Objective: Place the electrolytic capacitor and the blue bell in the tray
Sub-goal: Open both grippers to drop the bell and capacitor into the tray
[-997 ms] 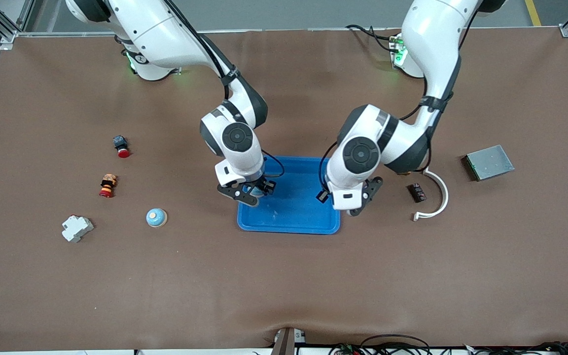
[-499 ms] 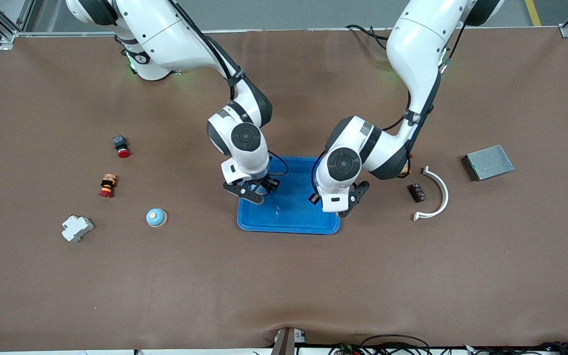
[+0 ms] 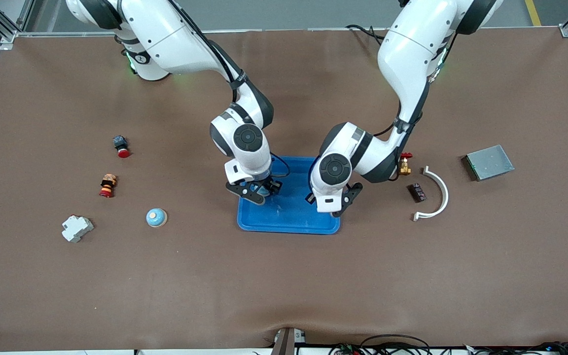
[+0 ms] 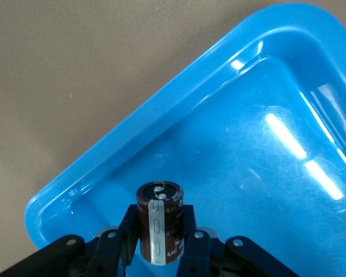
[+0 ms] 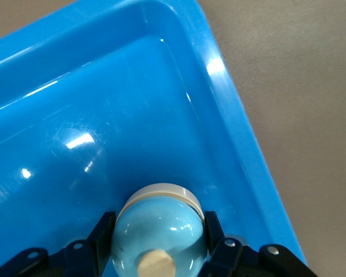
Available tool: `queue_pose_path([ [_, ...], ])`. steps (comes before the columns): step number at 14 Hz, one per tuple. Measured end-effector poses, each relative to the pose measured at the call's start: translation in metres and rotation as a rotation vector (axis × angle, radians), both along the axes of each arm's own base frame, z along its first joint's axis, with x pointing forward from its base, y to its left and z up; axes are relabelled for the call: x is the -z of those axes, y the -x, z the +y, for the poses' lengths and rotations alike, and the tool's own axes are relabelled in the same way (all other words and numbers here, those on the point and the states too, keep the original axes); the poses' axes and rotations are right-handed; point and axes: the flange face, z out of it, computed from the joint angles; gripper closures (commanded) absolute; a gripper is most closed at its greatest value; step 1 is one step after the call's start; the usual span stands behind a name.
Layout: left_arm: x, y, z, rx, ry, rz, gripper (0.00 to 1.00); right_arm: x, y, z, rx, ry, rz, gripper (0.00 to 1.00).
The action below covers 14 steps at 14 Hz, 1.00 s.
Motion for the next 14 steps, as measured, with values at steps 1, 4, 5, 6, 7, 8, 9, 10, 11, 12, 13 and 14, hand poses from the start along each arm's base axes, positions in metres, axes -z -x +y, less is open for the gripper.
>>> queue_pose_path([
  [1,0.003,0.001,-0.001,0.003,-0.003,0.003,0.93,0.004,0.0,0.0,0.001,0.0,0.001,1.0],
  [4,0.008,0.004,-0.004,0.008,-0.003,0.001,0.93,0.007,0.0,0.0,0.004,0.0,0.001,1.0],
  [5,0.009,0.004,-0.004,0.008,-0.003,0.0,0.93,0.007,0.0,0.0,0.004,0.0,0.001,0.89],
  [6,0.009,0.004,-0.004,0.008,-0.003,-0.001,0.92,0.007,0.001,0.0,0.004,0.0,0.001,0.3],
  [7,0.009,0.003,-0.004,0.008,-0.003,-0.001,0.88,0.007,0.001,0.0,0.006,0.0,0.001,0.0],
  [8,0.009,0.003,-0.004,0.008,-0.004,-0.002,0.72,0.007,0.001,0.0,0.011,0.0,0.002,0.0],
  [9,0.01,0.003,-0.004,0.009,-0.005,-0.003,0.43,0.007,0.001,0.001,0.015,0.0,0.002,0.0],
  [10,0.01,0.003,-0.003,0.012,-0.008,-0.004,0.07,0.007,0.002,0.002,0.016,0.0,0.002,0.0],
  [11,0.01,0.003,-0.003,0.014,-0.01,-0.007,0.0,0.007,0.003,0.004,0.014,-0.001,0.001,0.0],
  [12,0.01,0.003,-0.003,0.016,-0.012,-0.008,0.0,0.003,0.002,0.006,0.014,-0.002,-0.002,0.0],
  [13,0.01,0.003,-0.003,0.018,-0.013,-0.009,0.0,-0.002,-0.002,0.007,0.016,0.004,0.001,0.0],
  [14,0.011,0.004,-0.004,0.022,-0.015,-0.009,0.0,-0.01,-0.009,0.006,0.023,0.021,0.012,0.0],
])
